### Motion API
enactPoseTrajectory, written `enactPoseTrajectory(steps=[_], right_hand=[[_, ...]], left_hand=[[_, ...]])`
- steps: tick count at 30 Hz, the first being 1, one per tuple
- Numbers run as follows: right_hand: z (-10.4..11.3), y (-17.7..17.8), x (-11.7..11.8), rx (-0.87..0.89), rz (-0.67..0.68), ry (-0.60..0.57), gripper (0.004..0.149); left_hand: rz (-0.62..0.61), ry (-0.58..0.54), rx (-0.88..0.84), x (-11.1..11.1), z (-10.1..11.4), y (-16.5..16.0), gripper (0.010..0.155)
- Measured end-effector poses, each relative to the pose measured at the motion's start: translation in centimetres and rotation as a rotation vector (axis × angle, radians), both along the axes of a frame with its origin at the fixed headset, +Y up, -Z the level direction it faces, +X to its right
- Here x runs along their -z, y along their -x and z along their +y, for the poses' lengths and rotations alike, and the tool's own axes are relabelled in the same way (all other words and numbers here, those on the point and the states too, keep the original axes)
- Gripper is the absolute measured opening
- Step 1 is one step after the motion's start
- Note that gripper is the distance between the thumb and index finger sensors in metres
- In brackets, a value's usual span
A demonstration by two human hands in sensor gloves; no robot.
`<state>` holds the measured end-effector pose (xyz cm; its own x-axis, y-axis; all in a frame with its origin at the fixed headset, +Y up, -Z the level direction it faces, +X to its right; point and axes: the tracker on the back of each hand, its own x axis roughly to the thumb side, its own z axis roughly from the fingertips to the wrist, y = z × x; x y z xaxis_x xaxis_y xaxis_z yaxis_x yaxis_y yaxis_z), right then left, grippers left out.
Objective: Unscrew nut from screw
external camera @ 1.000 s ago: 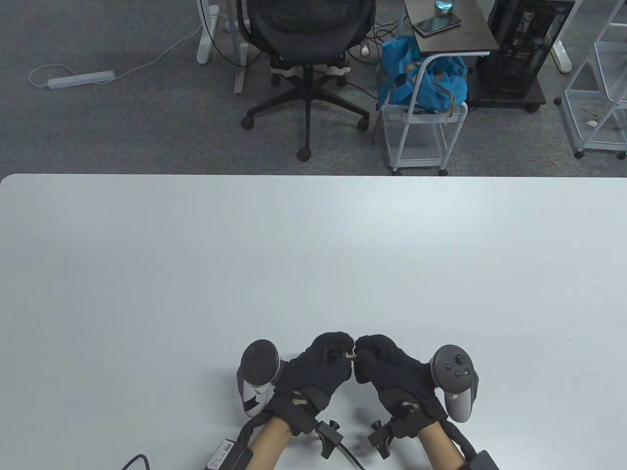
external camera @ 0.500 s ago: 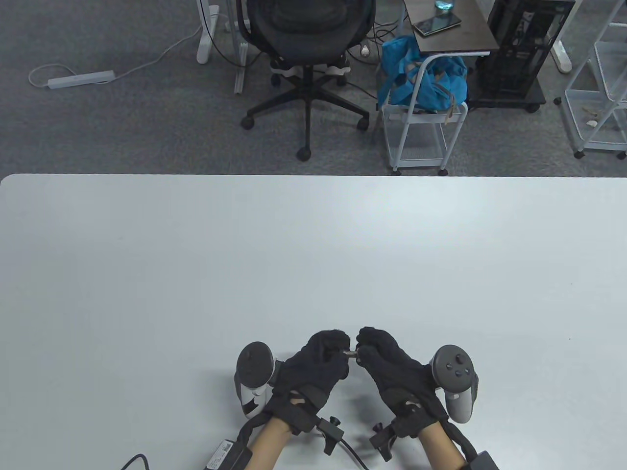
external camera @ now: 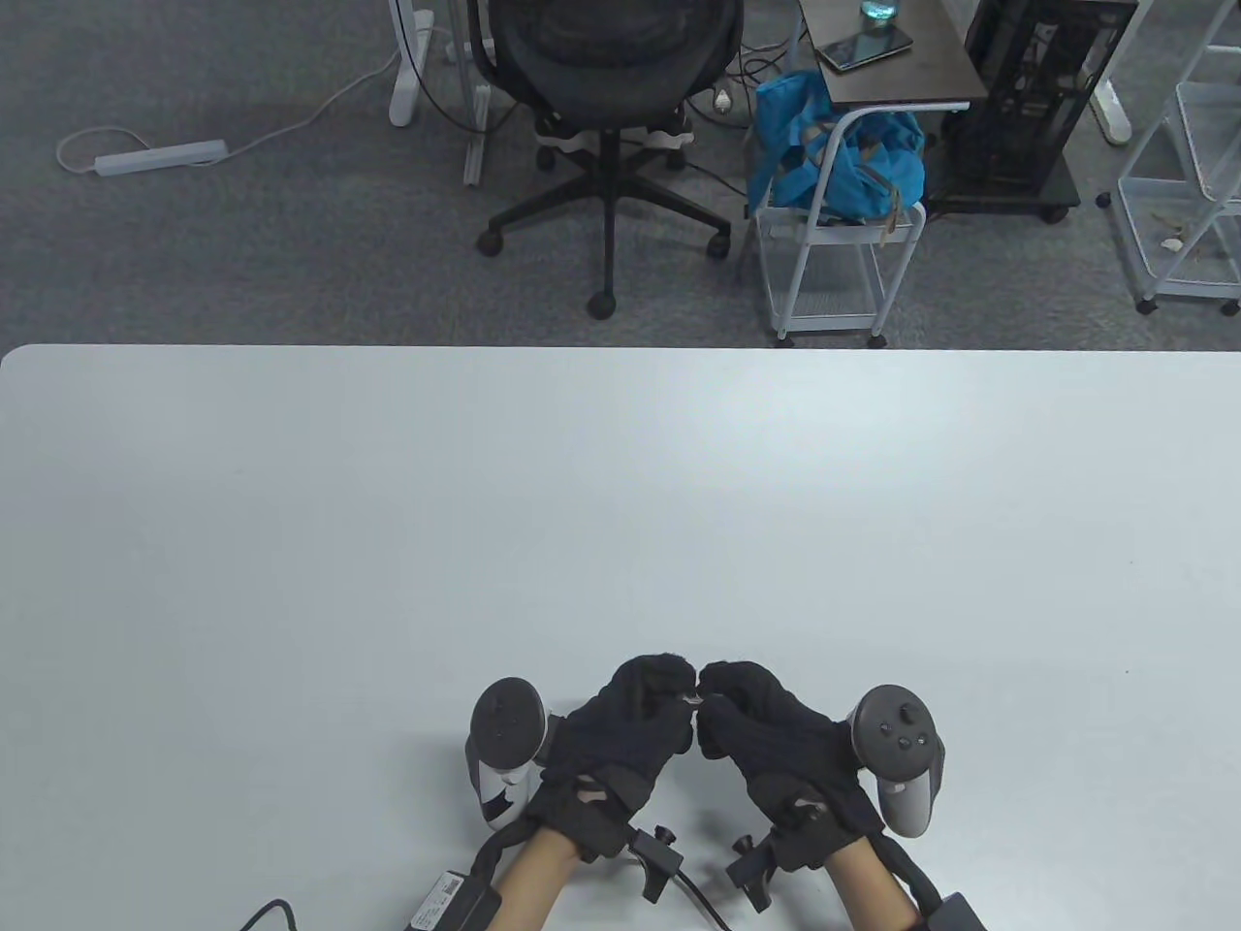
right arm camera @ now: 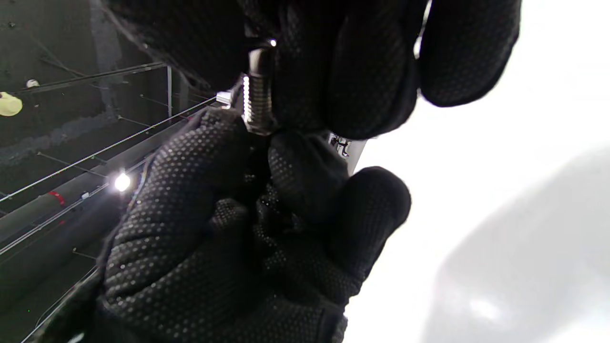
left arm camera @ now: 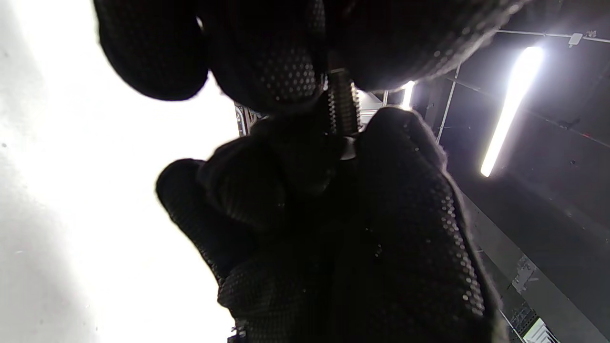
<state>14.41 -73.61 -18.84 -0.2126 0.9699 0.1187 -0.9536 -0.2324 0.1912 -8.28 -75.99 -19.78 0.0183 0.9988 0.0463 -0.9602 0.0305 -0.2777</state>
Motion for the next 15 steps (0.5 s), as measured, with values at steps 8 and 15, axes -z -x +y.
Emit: enactPoseTrajectory(steps=[8,15], right_hand=[[0.24,-0.06,-0.16,-0.011,-0.049,-0.052,0.049],[-0.13,-0.04,0.11,-0.022,0.055,0.025,0.069]], left_hand=[[0.002,0.004,-0.002,-0.01,0.01,0.00,0.050],[0.019,0.023,-0.022,0.07,-0.16,0.31,0.050]])
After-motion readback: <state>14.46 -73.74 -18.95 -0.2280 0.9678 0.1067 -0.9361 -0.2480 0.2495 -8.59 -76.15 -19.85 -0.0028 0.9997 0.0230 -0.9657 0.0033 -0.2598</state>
